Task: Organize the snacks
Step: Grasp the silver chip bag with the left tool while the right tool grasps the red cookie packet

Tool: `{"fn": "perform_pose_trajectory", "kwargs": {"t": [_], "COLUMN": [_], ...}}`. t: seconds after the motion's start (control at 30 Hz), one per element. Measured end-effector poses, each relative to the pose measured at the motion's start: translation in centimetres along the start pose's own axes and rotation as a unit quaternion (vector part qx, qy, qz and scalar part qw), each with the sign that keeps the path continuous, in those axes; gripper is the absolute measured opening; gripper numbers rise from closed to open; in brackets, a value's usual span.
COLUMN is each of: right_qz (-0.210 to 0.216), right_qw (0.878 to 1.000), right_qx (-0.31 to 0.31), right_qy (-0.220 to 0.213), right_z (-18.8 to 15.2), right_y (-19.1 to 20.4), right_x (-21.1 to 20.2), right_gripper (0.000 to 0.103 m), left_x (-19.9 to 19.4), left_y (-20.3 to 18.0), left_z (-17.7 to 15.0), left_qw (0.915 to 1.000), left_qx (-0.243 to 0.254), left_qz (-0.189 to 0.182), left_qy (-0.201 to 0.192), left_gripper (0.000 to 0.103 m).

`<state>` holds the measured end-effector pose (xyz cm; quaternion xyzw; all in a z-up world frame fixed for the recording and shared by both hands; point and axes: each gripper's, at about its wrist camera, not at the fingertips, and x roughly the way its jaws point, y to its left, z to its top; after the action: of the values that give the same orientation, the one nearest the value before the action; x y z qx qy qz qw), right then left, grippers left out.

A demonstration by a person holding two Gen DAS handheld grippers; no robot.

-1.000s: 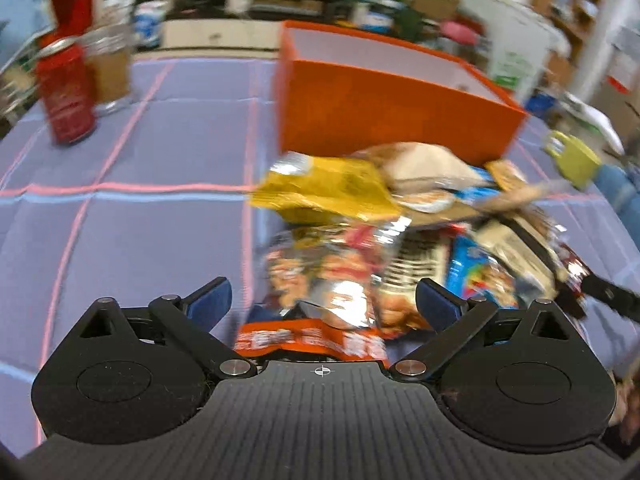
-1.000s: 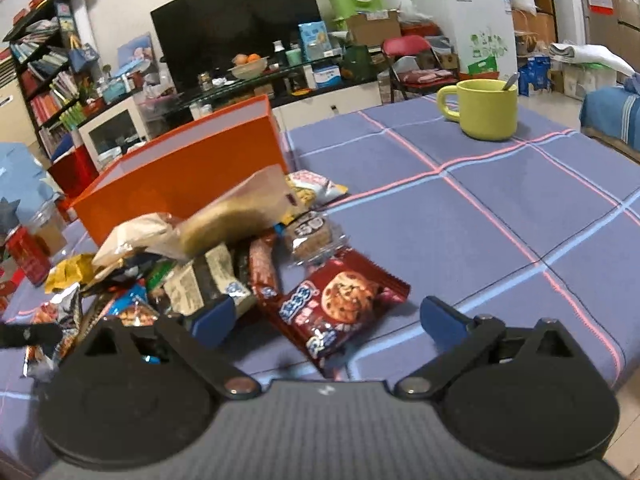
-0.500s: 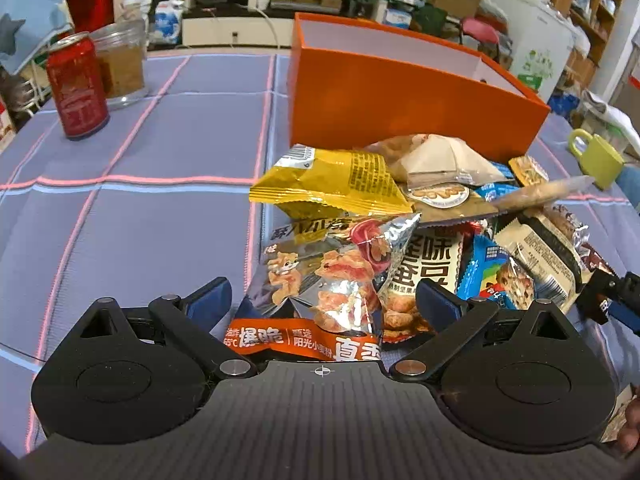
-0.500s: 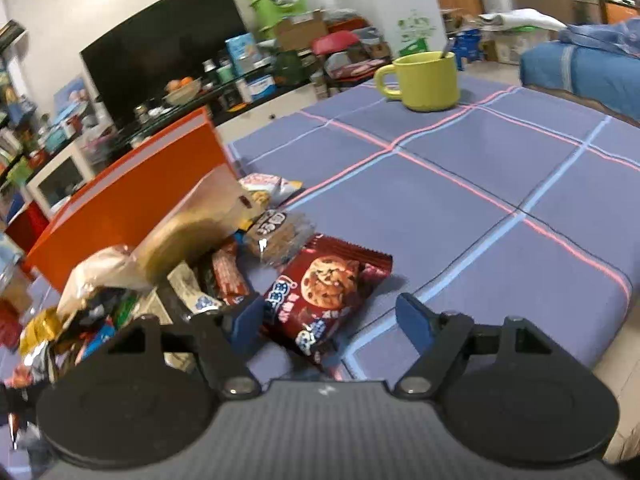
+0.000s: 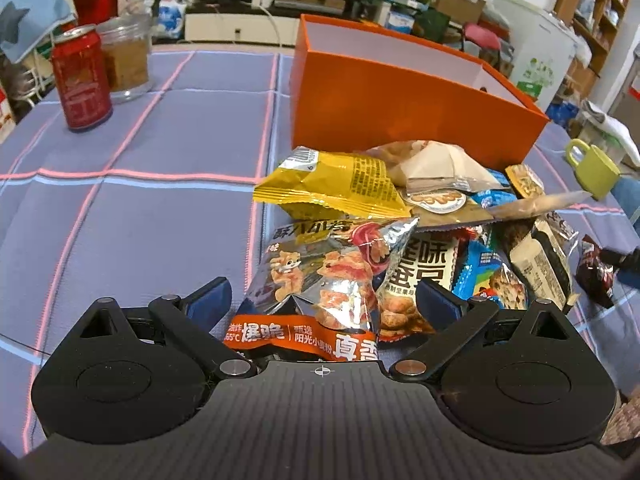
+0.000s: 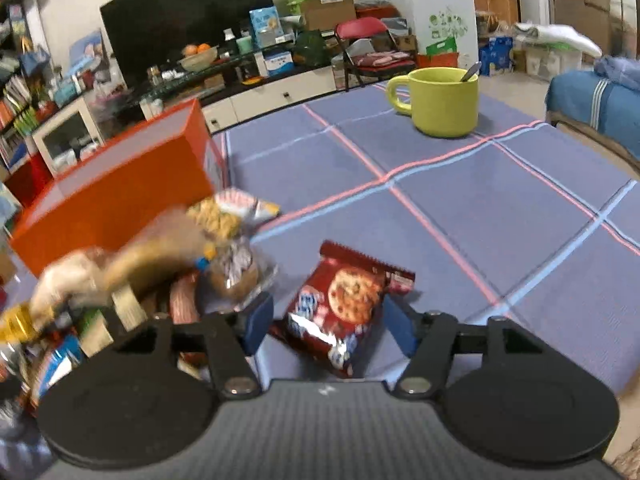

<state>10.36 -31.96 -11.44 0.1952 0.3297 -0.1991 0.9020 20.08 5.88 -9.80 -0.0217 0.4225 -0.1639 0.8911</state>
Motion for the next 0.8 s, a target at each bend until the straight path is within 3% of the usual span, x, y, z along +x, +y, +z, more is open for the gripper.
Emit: {"fn": "perform_pose_trajectory", "kwargs": {"t": [0.1, 0.23, 0.47, 0.53, 0.77, 0.8], "right_qz": [-0.007, -0.011, -0.034, -0.047, -0.027, -0.021], "right_qw": [1.0, 0.999, 0.999, 0.998, 1.0, 1.0], "right_qx": [-0.002, 0.044, 0.039, 0.032, 0.004, 0.001], "right_qy": [-0.015, -0.004, 0.01, -0.008, -0.002, 0.001], "right_z": [1.2, 1.1, -1.8, -2.2, -1.7, -1.6], "right_y": [-0.8, -2.0, 0.8, 1.2, 1.3, 1.2], "right_x": [-1.2, -1.4, 1.0, 1.2, 1.7, 1.8], "right_gripper": [0.075, 0.075, 0.075, 0.076, 0.066, 0.066], "left_x": [-0.1, 0.0, 0.0, 0.2, 1.0, 1.1], "left_y": [0.2, 0.3, 0.0, 0.0, -0.8, -0.6], "left_z": [0.0, 0.3, -0.2, -0.2, -0.3, -0.3], "left_qw": [1.0, 0.9999, 0.9998, 0.9998, 0.9994, 0.9996], "left_qx": [-0.005, -0.009, 0.018, 0.017, 0.032, 0.026], "left_qz": [0.002, 0.001, 0.001, -0.001, 0.0, -0.001], "left_qy": [-0.002, -0.007, -0.004, 0.0, 0.011, 0.013], "left_gripper": [0.083, 0.083, 0.083, 0.08, 0.076, 0.071]}}
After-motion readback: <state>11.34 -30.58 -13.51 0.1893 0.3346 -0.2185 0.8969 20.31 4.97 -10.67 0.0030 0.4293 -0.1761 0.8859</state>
